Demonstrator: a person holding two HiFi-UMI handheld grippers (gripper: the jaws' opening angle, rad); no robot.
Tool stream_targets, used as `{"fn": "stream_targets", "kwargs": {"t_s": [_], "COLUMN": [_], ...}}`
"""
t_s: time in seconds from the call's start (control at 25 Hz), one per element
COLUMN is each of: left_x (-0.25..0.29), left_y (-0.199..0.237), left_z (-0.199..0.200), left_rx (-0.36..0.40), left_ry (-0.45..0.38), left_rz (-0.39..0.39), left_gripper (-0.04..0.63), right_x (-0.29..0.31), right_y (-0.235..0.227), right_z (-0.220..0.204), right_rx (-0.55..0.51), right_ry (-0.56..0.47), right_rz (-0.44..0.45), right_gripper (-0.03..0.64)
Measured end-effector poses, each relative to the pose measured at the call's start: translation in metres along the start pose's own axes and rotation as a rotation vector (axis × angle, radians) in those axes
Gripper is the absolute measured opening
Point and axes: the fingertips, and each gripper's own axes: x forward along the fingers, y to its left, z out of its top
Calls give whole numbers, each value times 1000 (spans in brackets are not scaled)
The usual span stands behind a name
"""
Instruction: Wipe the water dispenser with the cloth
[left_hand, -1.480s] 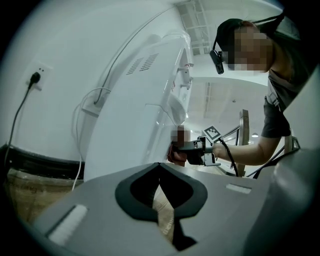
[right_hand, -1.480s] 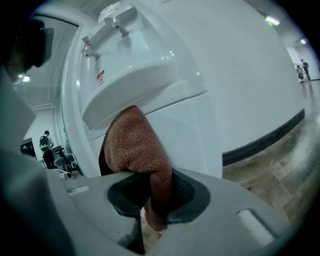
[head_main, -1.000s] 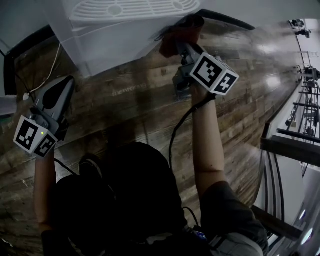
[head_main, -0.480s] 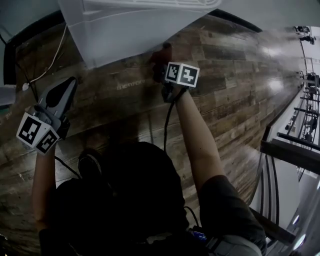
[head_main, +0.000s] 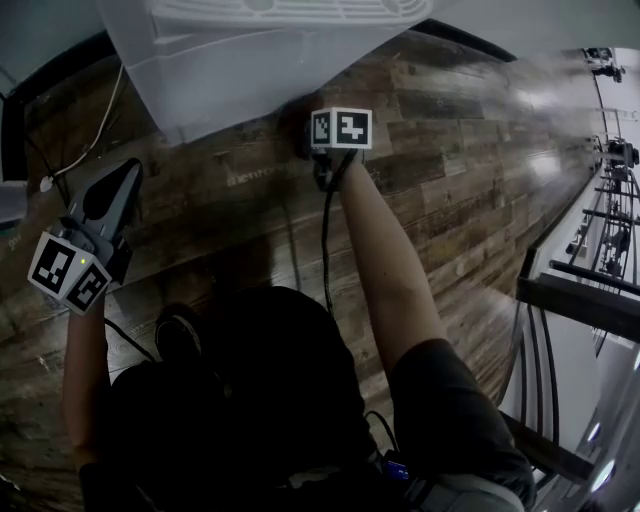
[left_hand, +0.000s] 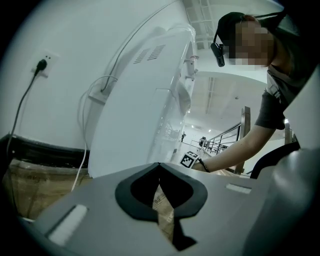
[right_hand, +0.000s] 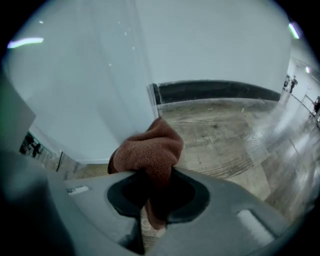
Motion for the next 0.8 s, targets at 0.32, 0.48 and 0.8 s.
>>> {"fn": "stream_targets", "kwargs": {"t_s": [0.32,0.48,0.8], "left_x": [-26,-51,-96], "left_y": [-14,-34,-74], "left_z": [78,131,237], "left_rx": [-10,-17,-57], "left_ry": [-54,-25,-3], "left_rz": [30,47,85], "left_gripper": [9,9,9], "right_x": [-104,-172,-293], "right_y": [-1,8,4], "right_z": [65,103,171], "right_rx": [-12,28,45], "right_ry": [-116,-136,-156], "right_rz": [-5,-11,-99], "right_gripper": [61,61,61]}}
